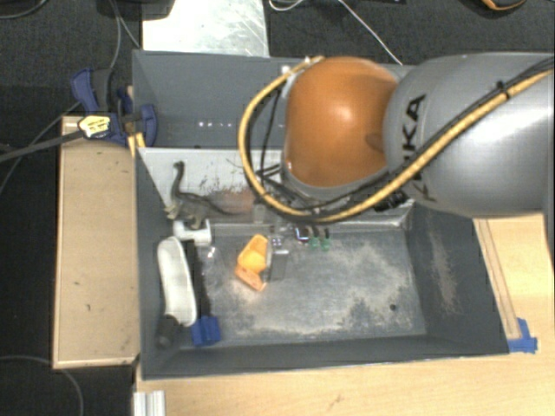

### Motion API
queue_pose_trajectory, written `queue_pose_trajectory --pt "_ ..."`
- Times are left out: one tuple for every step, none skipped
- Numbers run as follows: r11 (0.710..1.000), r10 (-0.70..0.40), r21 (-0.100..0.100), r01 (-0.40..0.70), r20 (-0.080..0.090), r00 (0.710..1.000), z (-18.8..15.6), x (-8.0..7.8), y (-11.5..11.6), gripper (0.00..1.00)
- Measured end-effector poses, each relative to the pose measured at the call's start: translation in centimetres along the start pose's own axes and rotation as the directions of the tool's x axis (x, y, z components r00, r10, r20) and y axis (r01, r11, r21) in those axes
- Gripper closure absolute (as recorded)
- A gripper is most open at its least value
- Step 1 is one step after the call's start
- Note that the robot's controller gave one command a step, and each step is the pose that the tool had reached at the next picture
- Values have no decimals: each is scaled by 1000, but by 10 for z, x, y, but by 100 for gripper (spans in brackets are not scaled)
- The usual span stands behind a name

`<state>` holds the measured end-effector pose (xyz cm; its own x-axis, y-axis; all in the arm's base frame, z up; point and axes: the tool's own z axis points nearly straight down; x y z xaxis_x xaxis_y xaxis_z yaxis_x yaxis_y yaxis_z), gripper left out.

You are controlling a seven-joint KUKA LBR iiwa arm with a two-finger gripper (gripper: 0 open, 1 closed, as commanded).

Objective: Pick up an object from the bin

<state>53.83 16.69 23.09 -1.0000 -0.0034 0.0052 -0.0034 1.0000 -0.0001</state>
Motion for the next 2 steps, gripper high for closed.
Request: queue_pose_trajectory --pt "1000 7 -2 -7 8 1000 -5 -2 -1 0" --pt "984 -176 0 176 8 984 94 -32 -14 0"
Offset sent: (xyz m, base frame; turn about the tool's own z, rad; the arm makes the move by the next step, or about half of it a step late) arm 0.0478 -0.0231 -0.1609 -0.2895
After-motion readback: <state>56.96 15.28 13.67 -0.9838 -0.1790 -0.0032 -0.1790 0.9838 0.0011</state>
